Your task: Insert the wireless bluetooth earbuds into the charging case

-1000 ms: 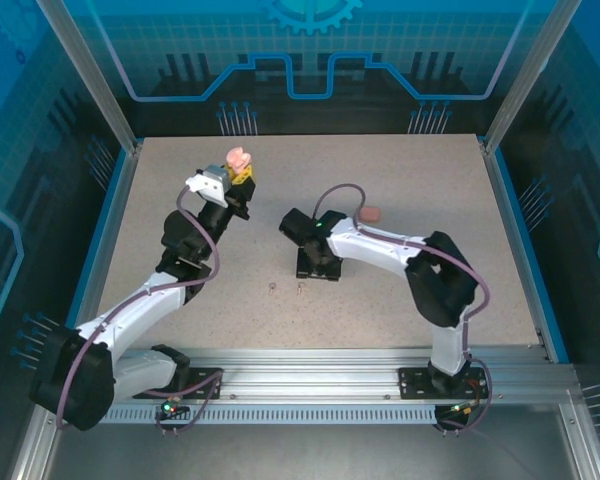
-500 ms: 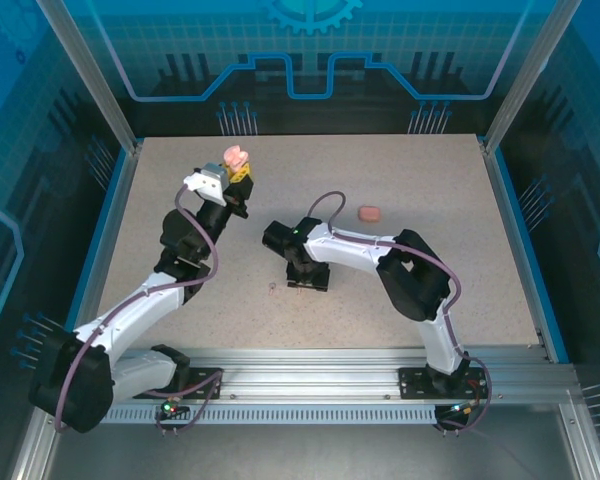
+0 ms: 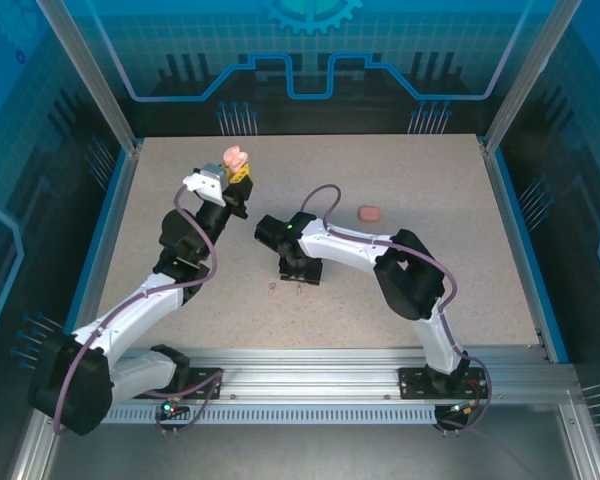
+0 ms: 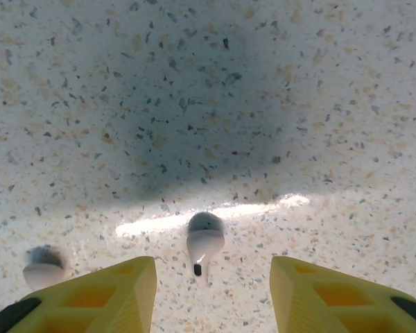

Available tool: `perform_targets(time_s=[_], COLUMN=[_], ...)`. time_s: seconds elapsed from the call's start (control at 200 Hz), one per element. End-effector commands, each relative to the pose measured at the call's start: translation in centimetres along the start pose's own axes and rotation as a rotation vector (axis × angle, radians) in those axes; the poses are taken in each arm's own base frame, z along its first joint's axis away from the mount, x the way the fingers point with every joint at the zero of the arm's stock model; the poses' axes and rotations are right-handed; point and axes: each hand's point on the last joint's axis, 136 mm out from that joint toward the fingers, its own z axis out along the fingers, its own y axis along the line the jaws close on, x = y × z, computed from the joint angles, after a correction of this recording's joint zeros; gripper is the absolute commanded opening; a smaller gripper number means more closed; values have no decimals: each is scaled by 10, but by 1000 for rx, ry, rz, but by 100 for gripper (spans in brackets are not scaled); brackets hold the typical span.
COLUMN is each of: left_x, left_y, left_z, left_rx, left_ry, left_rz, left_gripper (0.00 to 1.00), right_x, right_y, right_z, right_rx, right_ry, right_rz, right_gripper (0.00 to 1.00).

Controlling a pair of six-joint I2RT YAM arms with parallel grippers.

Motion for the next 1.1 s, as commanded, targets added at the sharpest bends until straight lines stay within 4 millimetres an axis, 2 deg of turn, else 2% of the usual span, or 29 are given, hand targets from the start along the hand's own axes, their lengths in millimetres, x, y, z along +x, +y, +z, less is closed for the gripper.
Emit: perform_targets(time_s=[0.0,0.325,0.83,1.095], left_x=[-23,-28,-26,-27], left_y=[-1,-1,-1,-4], left_z=[-2,-4,-3,-2], left_rx=[3,3,5,18], left_ry=[-59,-69,-62,-62], left_rz=[0,4,4,1], left_gripper=[0,0,0,0], right_x=[6,6,16,15], right_y=[0,-4,-8,-18], right_z=[11,24,40,44], right_rx=[41,62,53,66], right_ry=[22,40,81,79], right_rz=[12,19,46,52], right_gripper=[45,37,31,28])
